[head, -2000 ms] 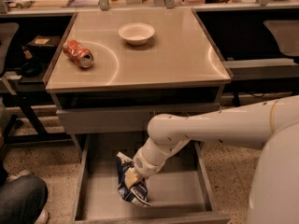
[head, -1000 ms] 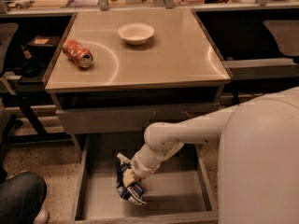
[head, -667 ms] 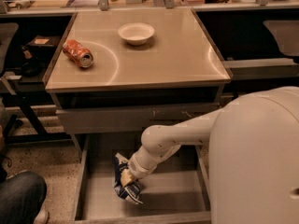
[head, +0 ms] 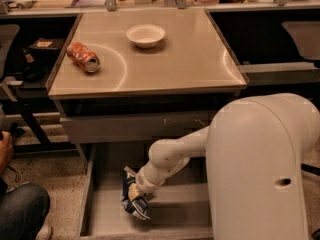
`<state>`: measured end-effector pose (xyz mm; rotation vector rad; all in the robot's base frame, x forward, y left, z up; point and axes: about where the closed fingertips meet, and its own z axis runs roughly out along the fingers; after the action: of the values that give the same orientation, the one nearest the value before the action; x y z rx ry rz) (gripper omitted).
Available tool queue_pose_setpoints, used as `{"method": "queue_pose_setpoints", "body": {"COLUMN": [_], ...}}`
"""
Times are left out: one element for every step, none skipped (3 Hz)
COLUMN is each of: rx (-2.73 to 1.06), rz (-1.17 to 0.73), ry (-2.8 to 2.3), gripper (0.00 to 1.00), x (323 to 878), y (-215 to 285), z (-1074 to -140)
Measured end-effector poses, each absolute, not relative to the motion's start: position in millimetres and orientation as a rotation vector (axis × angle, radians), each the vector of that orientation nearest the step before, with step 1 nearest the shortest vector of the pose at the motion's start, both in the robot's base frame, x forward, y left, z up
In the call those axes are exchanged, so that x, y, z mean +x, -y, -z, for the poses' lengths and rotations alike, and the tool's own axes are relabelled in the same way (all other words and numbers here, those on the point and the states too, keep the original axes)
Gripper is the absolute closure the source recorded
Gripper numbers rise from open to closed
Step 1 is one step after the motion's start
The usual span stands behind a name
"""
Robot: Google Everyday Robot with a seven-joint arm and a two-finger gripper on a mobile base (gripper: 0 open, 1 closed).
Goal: Place blue chip bag into middle drawer
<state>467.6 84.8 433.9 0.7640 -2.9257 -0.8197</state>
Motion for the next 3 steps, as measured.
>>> {"method": "queue_pose_setpoints", "body": {"rx": [0.732,0.699,0.699], "rz": [0.835,0.874,0.874], "ry": [2.928,2.927,2.927], "gripper": [1.0,1.0,0.81], "x": [471.3,473.1,473.1], "y": [-85.2,-83.0,-83.0], "z": [-415.9,-406.7,-406.6]}}
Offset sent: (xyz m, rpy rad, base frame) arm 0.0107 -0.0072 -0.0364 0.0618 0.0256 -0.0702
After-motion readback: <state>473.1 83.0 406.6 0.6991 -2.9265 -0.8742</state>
